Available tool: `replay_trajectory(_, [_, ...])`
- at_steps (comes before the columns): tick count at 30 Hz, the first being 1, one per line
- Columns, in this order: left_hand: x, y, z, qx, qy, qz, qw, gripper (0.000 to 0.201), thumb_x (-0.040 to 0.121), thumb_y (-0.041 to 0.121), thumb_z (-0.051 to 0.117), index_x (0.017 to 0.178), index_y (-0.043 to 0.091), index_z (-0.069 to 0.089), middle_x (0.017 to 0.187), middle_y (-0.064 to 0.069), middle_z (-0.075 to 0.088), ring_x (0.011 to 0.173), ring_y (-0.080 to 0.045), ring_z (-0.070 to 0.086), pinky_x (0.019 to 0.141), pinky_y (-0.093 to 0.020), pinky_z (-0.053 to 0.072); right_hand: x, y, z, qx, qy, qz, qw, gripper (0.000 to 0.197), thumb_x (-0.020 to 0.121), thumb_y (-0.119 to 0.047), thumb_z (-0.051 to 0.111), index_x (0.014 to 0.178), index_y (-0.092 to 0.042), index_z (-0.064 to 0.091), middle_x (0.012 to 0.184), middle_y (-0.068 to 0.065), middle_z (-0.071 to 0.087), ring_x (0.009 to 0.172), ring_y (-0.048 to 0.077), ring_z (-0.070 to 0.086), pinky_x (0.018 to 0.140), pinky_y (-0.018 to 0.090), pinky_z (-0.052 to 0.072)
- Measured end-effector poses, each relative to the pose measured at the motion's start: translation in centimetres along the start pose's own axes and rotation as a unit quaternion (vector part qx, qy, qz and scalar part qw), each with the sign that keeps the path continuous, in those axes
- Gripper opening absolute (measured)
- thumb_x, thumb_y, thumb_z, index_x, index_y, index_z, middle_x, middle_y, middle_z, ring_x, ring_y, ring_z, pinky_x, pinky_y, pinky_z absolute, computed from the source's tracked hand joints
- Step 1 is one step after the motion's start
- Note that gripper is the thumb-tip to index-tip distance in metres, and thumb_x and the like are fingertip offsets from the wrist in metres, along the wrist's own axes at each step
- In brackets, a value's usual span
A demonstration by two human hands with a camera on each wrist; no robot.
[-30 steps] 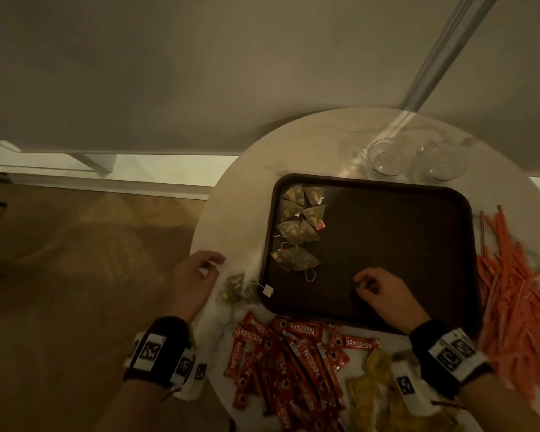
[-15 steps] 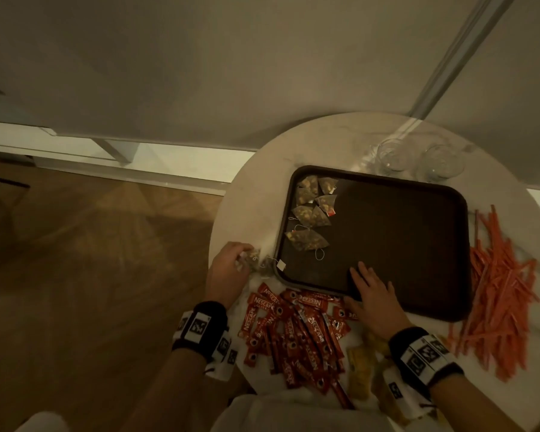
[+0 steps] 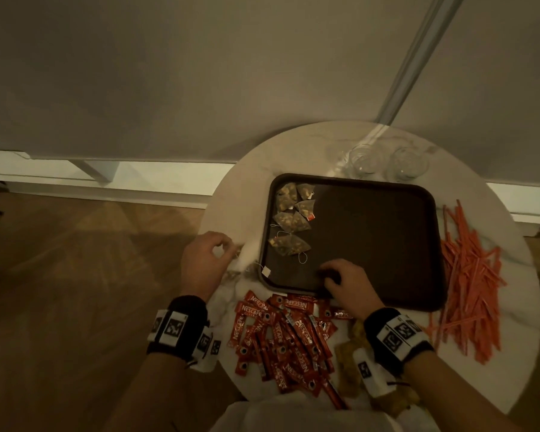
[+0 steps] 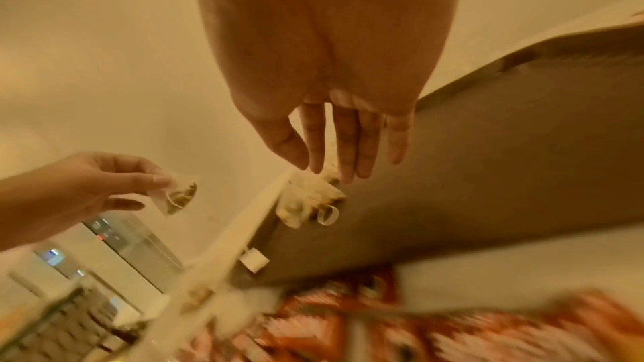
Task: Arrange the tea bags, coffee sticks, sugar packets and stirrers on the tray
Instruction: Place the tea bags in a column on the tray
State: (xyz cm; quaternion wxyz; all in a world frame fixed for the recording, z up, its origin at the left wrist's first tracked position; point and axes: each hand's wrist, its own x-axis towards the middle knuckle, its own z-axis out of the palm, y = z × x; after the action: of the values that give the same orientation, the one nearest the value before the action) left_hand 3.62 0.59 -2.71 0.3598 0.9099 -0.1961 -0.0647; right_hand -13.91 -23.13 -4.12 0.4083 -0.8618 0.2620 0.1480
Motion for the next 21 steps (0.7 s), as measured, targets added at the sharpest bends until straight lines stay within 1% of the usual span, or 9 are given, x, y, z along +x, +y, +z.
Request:
replay_trajectory(3, [-1.0,2.2,-0.9,-0.029,0.017,0.069,0.997,0.008,0.084,0.021,0.076,0.083,0.015,0.071,0.088,0.009,0.065,0.086,-0.012,0.061,0.081,-0.039,0.053,0.2,-3.0,0.0,0.059,0.030,-0.060,0.996,0.034,0.095,-0.009,0.057,0.128,-0.019,0.059,0.128,-0.003,0.057,0.113,0.003,0.049,0.102,0.020,0.042])
replay_trajectory(5, [-1.5,3.8,-1.4,-0.043,0.023,0.094,0.994,0.013,0.084,0.029,0.074,0.081,0.017,0.069,0.089,0.011,0.065,0.089,-0.011,0.061,0.082,-0.034,0.050,0.3,-5.3,0.3,0.108,0.048,-0.101,0.988,0.042,0.092,-0.006,0.060,0.132,-0.019,0.057,0.130,-0.003,0.057,0.114,0.002,0.049,0.098,0.009,0.038])
replay_trajectory(7, [-1.9,5.2,-1.6,-0.058,0.018,0.110,0.992,0.017,0.085,0.034,0.071,0.081,0.017,0.069,0.093,0.010,0.067,0.093,-0.012,0.062,0.084,-0.030,0.048,0.5,-7.4,0.9,0.133,0.048,-0.140,0.980,0.052,0.088,-0.006,0.066,0.137,-0.018,0.054,0.135,-0.001,0.055,0.120,0.006,0.048,0.104,0.014,0.037])
replay_trajectory(9, [-2.1,6.5,-1.5,-0.089,0.005,0.105,0.991,0.009,0.086,0.025,0.073,0.083,0.018,0.069,0.096,0.009,0.069,0.096,-0.010,0.063,0.085,-0.025,0.047,0.6,-8.9,1.6,0.165,0.027,-0.164,0.972,0.055,0.085,-0.011,0.071,0.137,-0.018,0.054,0.135,-0.002,0.055,0.122,0.008,0.050,0.104,0.019,0.038])
replay_trajectory(11, [-2.5,7.6,-1.1,-0.135,-0.013,0.079,0.988,0.005,0.086,0.018,0.073,0.086,0.021,0.069,0.096,0.012,0.070,0.095,-0.007,0.063,0.084,-0.018,0.046,0.6,-9.7,2.4,0.253,-0.007,-0.170,0.952,0.041,0.086,-0.009,0.071,0.125,-0.016,0.061,0.126,-0.004,0.061,0.113,0.007,0.059,0.097,0.021,0.047])
replay_trajectory(13, [-2.8,8.2,-0.5,-0.180,-0.028,0.032,0.983,0.002,0.089,0.018,0.071,0.087,0.020,0.071,0.090,0.012,0.072,0.091,-0.007,0.065,0.081,-0.021,0.050,0.4,-9.7,3.2,0.299,-0.029,-0.158,0.941,0.022,0.089,-0.008,0.067,0.110,-0.014,0.068,0.108,-0.002,0.070,0.099,0.010,0.066,0.088,0.029,0.054])
replay_trajectory(15, [-2.9,8.3,-0.2,-0.223,-0.029,-0.011,0.974,0.005,0.091,0.016,0.068,0.087,0.015,0.072,0.084,0.007,0.072,0.084,-0.008,0.068,0.072,-0.024,0.055,0.0,-8.9,3.7,0.310,-0.052,-0.123,0.941,0.013,0.093,-0.008,0.062,0.101,-0.009,0.072,0.096,0.001,0.073,0.089,0.010,0.069,0.083,0.031,0.056])
replay_trajectory(17, [-2.9,8.0,0.0,-0.243,-0.024,-0.033,0.969,0.011,0.093,0.013,0.066,0.082,0.016,0.068,0.079,0.006,0.071,0.079,-0.008,0.068,0.068,-0.021,0.055,-0.6,-7.9,3.8,0.330,-0.077,-0.073,0.938,0.015,0.096,-0.009,0.057,0.100,-0.004,0.071,0.091,0.004,0.075,0.086,0.014,0.071,0.083,0.031,0.057])
replay_trajectory(21, [-3.2,7.3,0.5,-0.259,-0.037,-0.074,0.962,0.017,0.094,0.019,0.063,0.077,0.018,0.062,0.078,0.001,0.069,0.079,-0.017,0.068,0.069,-0.030,0.056,-1.9,-5.6,3.4,0.408,-0.113,0.002,0.906,0.014,0.098,-0.008,0.055,0.100,-0.002,0.068,0.090,0.011,0.075,0.082,0.021,0.071,0.081,0.028,0.058])
